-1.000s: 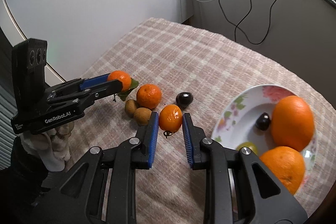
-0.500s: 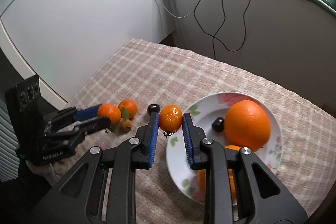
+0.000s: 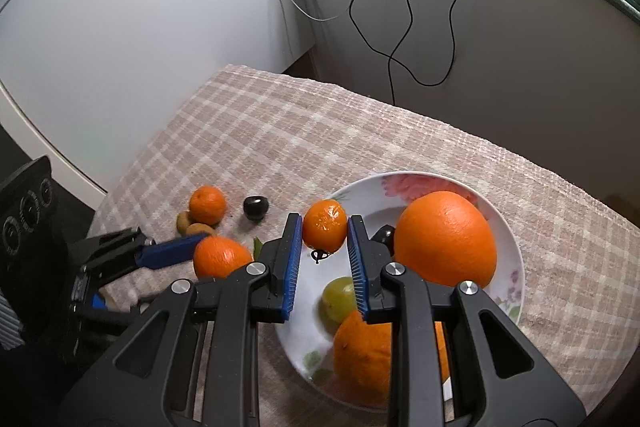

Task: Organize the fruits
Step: 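Carry both tangerines over the white plate with the left and right grippers, then lower the tangerines into the plate and open both grippers, then move the left gripper to one kiwi while the right approaches another kiwi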

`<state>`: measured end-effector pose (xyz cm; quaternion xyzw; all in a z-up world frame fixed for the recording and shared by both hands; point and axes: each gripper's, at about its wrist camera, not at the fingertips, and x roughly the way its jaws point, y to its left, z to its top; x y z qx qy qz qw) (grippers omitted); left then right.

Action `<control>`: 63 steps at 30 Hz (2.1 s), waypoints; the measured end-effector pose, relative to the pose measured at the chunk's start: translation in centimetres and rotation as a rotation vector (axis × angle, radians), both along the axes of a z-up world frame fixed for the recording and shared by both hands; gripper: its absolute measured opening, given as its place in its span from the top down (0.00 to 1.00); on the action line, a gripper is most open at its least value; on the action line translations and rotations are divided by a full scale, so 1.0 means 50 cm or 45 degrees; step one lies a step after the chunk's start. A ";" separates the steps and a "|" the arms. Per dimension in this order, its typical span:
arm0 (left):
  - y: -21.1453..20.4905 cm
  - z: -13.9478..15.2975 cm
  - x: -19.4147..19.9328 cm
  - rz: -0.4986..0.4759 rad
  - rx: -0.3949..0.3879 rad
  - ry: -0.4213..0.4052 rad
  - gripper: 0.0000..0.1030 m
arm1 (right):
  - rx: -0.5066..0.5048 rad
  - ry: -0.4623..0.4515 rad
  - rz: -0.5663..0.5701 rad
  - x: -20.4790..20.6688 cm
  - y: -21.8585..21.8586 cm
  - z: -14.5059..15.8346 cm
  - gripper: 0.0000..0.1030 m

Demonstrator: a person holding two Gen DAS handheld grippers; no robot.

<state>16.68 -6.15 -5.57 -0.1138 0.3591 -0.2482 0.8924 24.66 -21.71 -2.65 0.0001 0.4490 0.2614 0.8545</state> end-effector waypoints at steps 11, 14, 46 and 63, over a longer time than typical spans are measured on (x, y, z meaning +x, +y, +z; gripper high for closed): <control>-0.065 -0.005 -0.002 -0.071 0.016 0.009 0.65 | -0.008 0.020 -0.003 0.015 -0.012 -0.011 0.77; -0.072 -0.008 -0.002 -0.076 0.019 0.015 0.65 | -0.006 0.030 -0.003 0.017 -0.014 -0.016 0.77; -0.090 -0.005 0.015 -0.006 0.091 -0.020 0.39 | 0.022 -0.015 -0.038 0.015 -0.029 0.008 0.34; -0.050 0.012 -0.009 0.012 0.064 -0.035 0.39 | 0.031 -0.056 -0.032 -0.014 -0.018 0.039 0.32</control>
